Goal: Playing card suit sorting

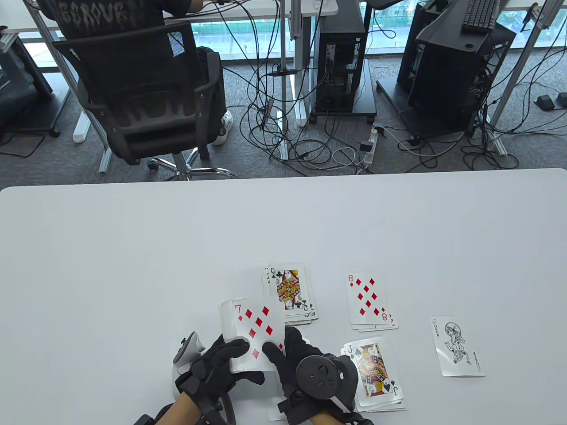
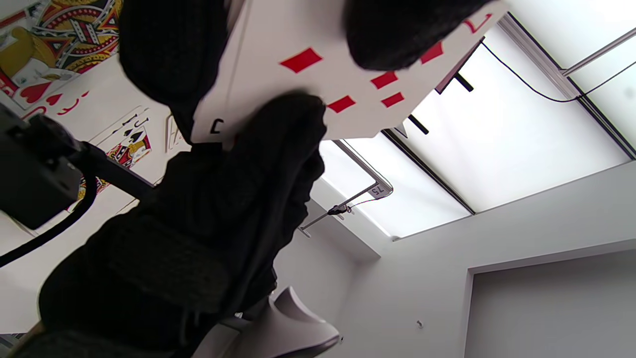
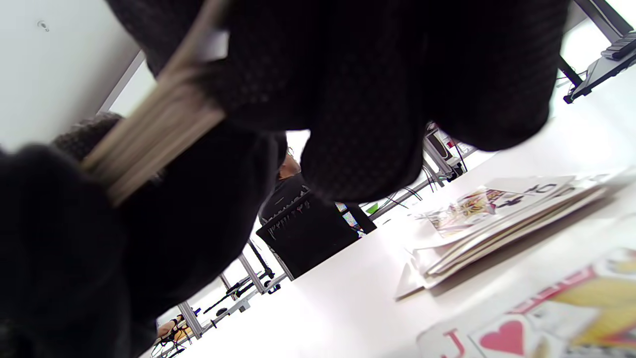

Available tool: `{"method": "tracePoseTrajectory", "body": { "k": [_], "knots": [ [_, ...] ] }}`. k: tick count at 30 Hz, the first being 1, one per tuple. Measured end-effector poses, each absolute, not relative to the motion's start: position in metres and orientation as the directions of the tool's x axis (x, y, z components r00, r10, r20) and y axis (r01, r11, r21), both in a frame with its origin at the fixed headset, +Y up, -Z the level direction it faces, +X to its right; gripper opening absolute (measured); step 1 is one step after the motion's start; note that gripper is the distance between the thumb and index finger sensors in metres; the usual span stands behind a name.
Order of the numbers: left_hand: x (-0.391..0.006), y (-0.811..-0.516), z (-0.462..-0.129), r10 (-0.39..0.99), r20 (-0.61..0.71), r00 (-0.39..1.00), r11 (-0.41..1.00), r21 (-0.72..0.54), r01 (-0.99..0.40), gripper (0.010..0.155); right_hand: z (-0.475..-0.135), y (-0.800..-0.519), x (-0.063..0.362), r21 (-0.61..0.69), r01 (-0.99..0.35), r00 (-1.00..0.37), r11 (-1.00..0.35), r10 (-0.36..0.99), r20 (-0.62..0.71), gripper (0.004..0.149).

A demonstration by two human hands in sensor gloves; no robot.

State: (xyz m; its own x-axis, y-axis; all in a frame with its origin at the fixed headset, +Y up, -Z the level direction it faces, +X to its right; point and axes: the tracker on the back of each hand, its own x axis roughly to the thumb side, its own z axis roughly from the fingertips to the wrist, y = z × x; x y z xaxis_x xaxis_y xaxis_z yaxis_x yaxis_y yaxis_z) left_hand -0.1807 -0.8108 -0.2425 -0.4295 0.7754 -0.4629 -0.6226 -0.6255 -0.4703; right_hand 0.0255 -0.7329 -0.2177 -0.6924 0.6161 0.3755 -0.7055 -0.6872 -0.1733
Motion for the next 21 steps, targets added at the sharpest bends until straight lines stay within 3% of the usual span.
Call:
{"method": "tracePoseTrajectory", "body": {
  "k": [4,11,21],
  "knots": [
    [-0.180,-0.810,-0.242,0.771,-0.464,-0.436,-0.632,-0.467,-0.618,0.052,-0.219,-0.735,0.029,-0.155,-0.747,-0.653,-0.647,0.671,0.350,0.043],
    [-0.180,-0.810,-0.242,0.774,-0.463,-0.432,-0.627,-0.469,-0.622,0.052,-0.223,-0.734,0.036,-0.186,-0.718,-0.689,-0.671,0.646,0.329,0.042],
    [-0.182,-0.810,-0.243,0.770,-0.455,-0.447,-0.633,-0.460,-0.623,0.052,-0.235,-0.736,0.080,-0.212,-0.820,-0.570,-0.532,0.795,0.210,0.040]
  ]
}}
